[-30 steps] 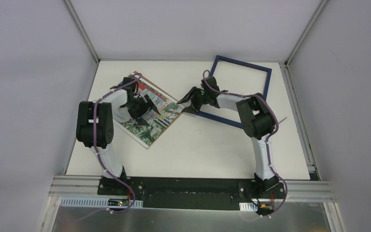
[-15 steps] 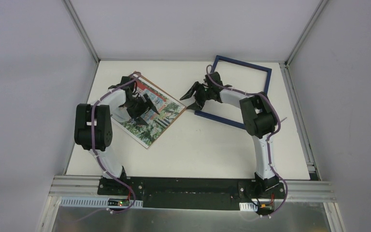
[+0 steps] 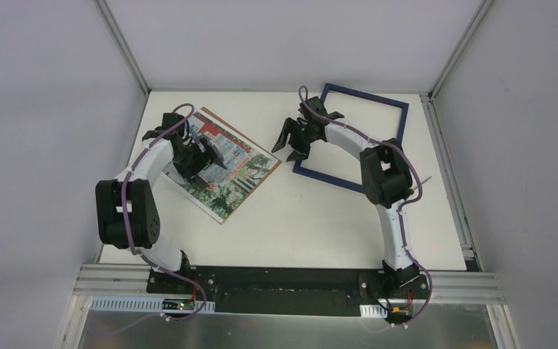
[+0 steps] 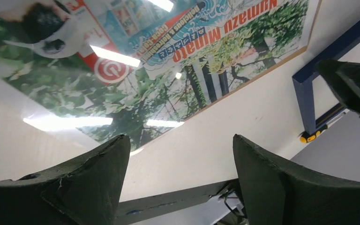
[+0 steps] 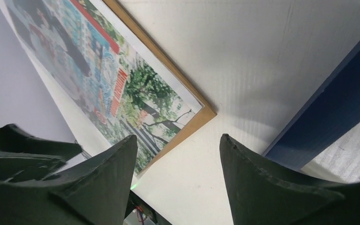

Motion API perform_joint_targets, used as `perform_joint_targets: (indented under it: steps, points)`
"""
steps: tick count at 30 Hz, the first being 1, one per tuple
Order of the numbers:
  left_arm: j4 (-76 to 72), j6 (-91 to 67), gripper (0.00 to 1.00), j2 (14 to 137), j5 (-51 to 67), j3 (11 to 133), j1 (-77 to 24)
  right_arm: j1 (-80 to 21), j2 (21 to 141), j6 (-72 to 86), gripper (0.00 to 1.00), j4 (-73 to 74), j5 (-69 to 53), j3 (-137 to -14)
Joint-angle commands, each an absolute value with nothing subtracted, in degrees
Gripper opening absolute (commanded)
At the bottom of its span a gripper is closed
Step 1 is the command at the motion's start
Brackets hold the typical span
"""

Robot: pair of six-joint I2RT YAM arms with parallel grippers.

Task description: Take the photo out of the frame

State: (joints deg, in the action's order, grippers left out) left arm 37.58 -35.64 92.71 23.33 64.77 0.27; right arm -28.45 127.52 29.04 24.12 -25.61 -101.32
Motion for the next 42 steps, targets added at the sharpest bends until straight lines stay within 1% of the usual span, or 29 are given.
perform_joint_targets:
  steps: [1, 3, 7, 12, 20, 25, 30, 38, 42]
  points:
    - [40.34, -34.17, 0.83, 88.25, 20.91, 63.56, 3.81, -29.64, 129.24, 28.75, 0.64, 26.87, -22.92, -103.24]
    - [40.34, -33.14, 0.83, 88.01, 20.60, 63.77, 4.41, -29.84, 129.43, 29.42, 0.60, 26.52, -22.02, -103.55]
    - [40.35, -31.72, 0.82, 91.80, 25.90, 66.31, 4.43, -30.21, 130.86, 29.49, 0.59, 27.11, -21.40, -105.56]
    - [40.08, -31.81, 0.82, 93.72, 25.99, 67.18, 4.28, -30.70, 132.17, 29.34, 0.59, 27.58, -22.49, -106.66]
    - [39.91, -31.77, 0.81, 97.50, 27.49, 69.26, 3.07, -30.96, 128.96, 32.70, 0.43, 25.21, -21.11, -105.19]
    - [38.92, -34.12, 0.80, 99.83, 26.77, 71.35, 2.95, -30.79, 130.86, 36.25, 0.41, 23.51, -22.66, -104.69]
    - [37.64, -35.92, 0.80, 102.44, 27.59, 72.55, 2.94, -30.03, 129.89, 39.41, 0.40, 19.35, -22.69, -99.42]
    - [37.55, -36.39, 0.80, 104.70, 24.98, 71.45, 2.98, -28.62, 131.17, 42.03, 0.40, 17.61, -22.71, -96.21]
    - [37.77, -36.54, 0.78, 106.29, 22.31, 70.32, 3.14, -28.16, 130.28, 43.15, 0.41, 16.24, -22.10, -94.05]
